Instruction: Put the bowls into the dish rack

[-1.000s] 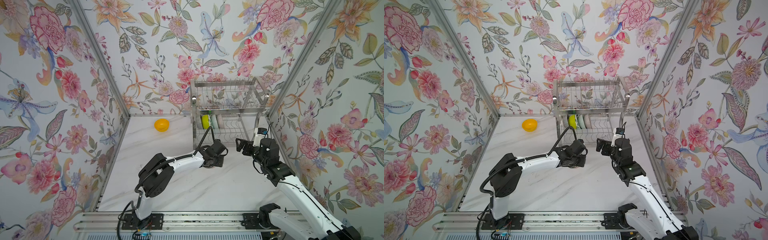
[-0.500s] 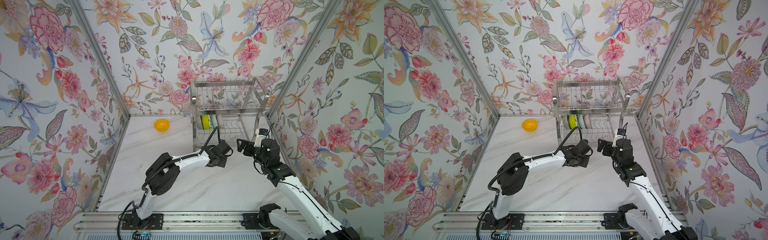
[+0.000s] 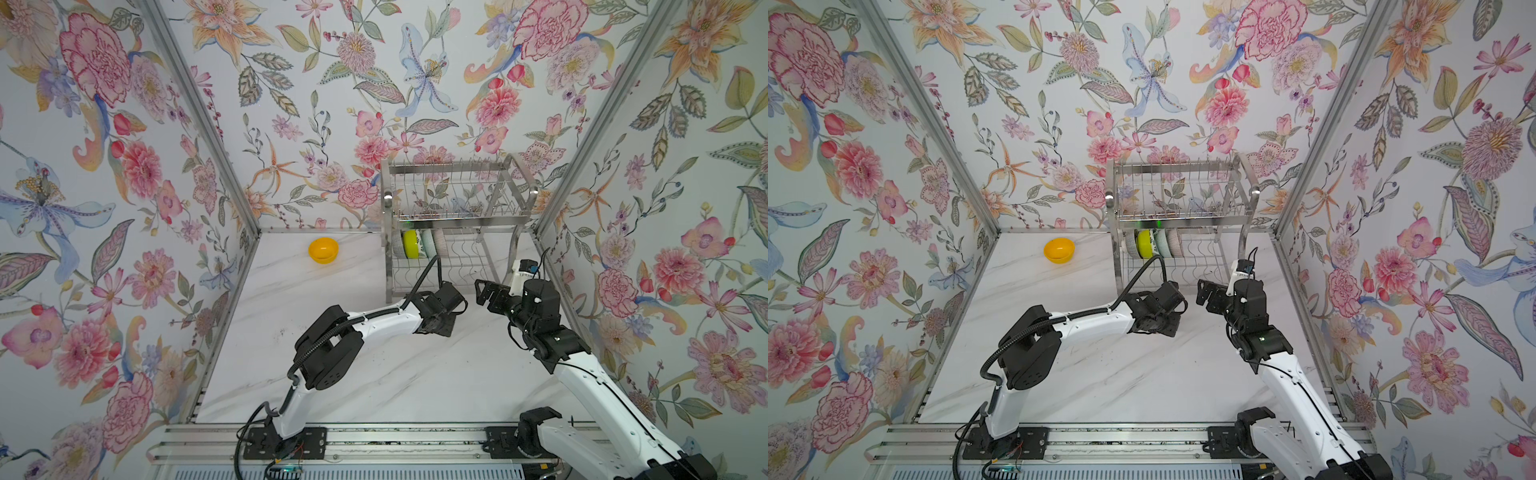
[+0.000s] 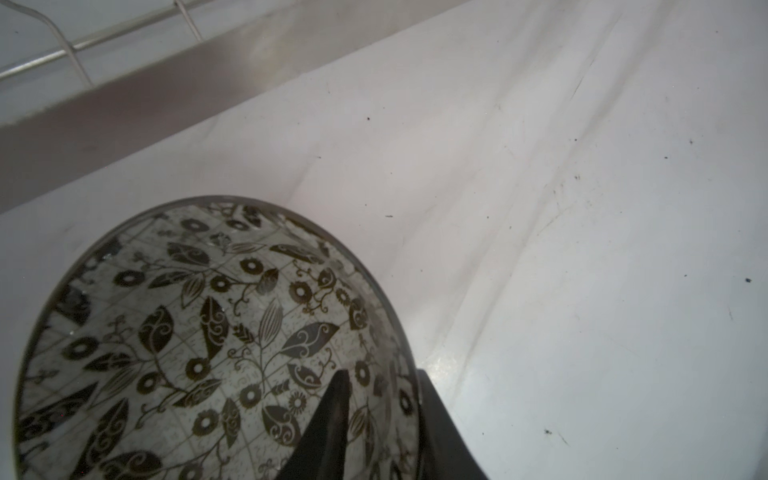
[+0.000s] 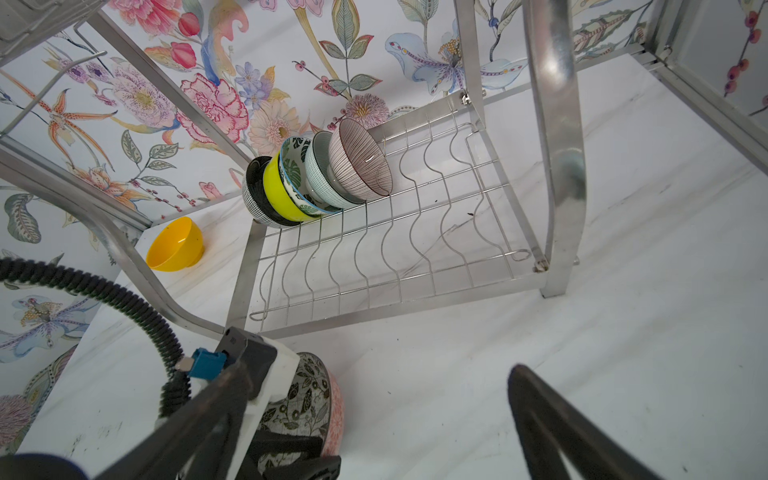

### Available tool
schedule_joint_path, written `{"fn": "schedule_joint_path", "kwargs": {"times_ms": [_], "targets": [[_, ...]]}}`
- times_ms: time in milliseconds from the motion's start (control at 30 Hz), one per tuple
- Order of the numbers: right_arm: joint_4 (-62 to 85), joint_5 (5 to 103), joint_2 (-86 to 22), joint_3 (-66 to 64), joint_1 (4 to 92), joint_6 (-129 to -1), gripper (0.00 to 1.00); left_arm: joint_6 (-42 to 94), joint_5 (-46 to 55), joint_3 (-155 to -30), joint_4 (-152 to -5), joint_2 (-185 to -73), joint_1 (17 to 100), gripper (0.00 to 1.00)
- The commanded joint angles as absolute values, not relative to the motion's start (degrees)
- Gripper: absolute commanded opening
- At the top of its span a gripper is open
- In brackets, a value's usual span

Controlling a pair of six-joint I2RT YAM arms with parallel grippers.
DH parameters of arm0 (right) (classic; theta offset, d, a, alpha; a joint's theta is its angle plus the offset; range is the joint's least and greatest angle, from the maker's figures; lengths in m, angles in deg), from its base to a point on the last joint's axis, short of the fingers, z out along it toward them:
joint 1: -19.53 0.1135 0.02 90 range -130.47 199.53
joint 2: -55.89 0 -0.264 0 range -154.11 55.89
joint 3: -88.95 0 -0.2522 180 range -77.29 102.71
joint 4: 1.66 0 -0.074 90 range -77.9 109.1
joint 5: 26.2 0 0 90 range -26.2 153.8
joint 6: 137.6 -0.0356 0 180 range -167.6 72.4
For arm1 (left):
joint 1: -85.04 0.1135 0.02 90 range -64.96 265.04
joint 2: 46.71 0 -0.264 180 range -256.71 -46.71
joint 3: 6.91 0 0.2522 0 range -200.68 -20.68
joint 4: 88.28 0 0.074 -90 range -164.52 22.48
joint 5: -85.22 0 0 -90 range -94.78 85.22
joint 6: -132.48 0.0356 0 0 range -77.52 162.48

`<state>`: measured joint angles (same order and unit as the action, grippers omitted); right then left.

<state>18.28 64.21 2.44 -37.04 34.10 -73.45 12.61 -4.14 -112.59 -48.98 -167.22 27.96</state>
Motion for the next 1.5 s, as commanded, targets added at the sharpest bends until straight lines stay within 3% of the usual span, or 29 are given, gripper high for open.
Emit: {"fn": "schedule_joint_path", "kwargs": {"times_ms": [0, 933, 1467], "targets": [[17.1, 63.7, 3.9, -37.6, 33.8, -74.3, 0.99, 12.2, -4.4, -114.3, -47.9, -167.7, 27.3, 0.34], [17.6, 62.0, 5.4, -39.2, 33.3, -77.1, 0.99, 12.7, -6.9, -113.4, -51.2, -162.5, 27.0, 0.58], [22.2, 61.1, -1.6, -33.8, 32.4, -78.0, 0.99, 15.2, -14.9, -103.9, -52.4, -146.3, 29.4, 0.79]]}}
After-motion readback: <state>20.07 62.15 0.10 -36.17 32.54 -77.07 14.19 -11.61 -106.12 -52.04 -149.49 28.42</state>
